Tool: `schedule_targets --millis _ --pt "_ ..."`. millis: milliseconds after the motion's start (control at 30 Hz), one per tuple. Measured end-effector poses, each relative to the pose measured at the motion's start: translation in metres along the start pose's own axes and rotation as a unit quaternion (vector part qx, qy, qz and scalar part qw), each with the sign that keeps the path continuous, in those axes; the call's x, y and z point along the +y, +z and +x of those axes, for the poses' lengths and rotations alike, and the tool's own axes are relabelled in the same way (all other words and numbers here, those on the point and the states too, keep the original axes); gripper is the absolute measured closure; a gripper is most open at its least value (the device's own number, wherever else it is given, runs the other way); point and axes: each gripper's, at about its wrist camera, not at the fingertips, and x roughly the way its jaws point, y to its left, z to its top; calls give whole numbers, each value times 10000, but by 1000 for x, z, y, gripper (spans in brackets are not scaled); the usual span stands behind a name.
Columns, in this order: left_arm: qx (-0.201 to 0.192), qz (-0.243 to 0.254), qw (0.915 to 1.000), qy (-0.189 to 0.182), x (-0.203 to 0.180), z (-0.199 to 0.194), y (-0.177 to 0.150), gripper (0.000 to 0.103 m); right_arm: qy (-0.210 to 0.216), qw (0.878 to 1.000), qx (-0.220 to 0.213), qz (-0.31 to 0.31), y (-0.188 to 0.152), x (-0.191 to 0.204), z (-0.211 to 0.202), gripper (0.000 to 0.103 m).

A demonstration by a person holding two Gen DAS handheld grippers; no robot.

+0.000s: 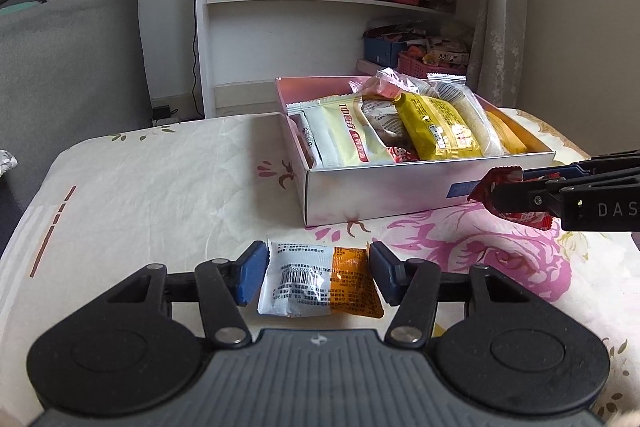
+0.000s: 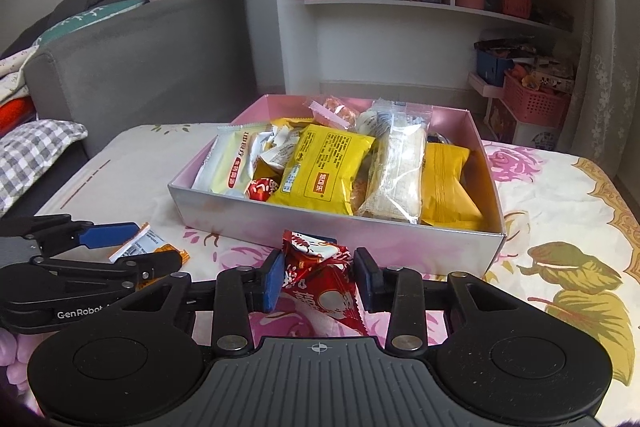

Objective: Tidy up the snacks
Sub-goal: 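Carry both snacks over the pink box and lower them inside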

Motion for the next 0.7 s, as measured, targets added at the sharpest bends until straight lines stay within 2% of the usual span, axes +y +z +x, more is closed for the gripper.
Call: schedule_targets --millis 700 --pt "-429 -266 9984 -269 -6 -29 24 51 62 9984 -394 391 19 -12 -35 67"
